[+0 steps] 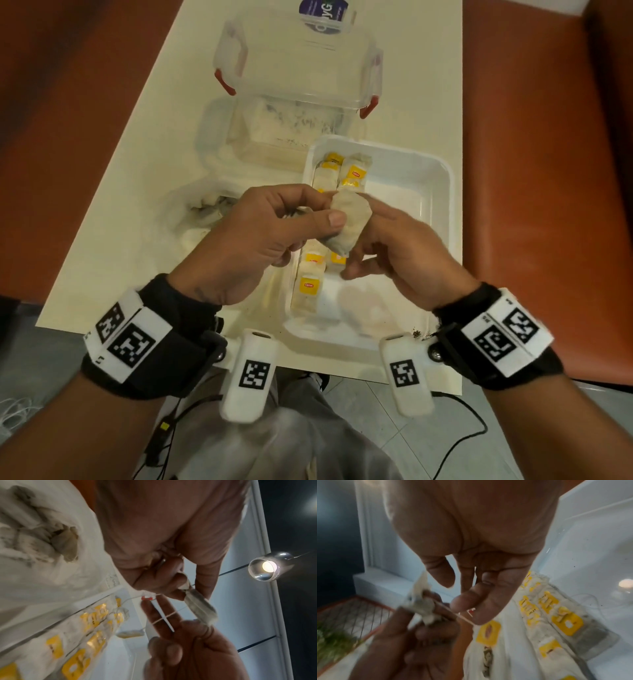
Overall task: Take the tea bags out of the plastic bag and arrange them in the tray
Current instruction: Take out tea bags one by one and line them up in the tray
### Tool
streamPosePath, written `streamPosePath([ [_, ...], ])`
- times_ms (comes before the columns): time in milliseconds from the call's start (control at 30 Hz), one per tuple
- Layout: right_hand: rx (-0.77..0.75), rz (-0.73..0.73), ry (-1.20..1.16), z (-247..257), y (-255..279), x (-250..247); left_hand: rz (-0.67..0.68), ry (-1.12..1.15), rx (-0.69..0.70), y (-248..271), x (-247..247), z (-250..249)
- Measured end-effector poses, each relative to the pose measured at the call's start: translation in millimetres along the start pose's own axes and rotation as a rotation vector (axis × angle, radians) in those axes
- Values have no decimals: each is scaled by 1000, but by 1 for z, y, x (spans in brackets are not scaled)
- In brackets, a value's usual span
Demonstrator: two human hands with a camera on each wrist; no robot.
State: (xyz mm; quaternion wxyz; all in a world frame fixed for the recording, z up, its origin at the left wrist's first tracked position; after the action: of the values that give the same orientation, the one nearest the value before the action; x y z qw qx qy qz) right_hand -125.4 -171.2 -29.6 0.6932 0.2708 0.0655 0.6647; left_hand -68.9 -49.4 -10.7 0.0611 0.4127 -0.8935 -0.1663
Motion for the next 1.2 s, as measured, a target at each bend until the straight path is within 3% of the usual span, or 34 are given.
streamPosePath([
  [133, 41, 161, 289, -11, -2, 24, -4, 14, 3, -1, -9, -11],
  [233, -3, 92, 380, -9, 0, 12, -137, 53, -16, -3, -29, -7],
  [467, -89, -12, 28, 12, 13, -16, -308, -121, -10, -1, -46, 17],
  [667, -147, -75, 17, 18, 9, -11, -205, -238, 78, 0, -18, 18],
  [1067, -148, -168, 438, 15, 8, -23, -31, -132, -21, 7, 5, 39],
  [1200, -122, -121, 583, 17, 7, -20, -74, -263, 20, 7, 2, 42],
])
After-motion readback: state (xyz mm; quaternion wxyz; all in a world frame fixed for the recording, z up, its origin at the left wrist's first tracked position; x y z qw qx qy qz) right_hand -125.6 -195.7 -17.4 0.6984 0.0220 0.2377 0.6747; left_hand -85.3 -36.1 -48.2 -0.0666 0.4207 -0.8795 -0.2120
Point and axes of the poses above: each hand's wrist, its own y-axis away from the middle knuckle, its own x-axis out of the palm, z = x × y, the point moved 8 cm from there along -y, towards the middle knuckle, and after that the axes turned 11 degrees about -y, right-handed, at the moved point
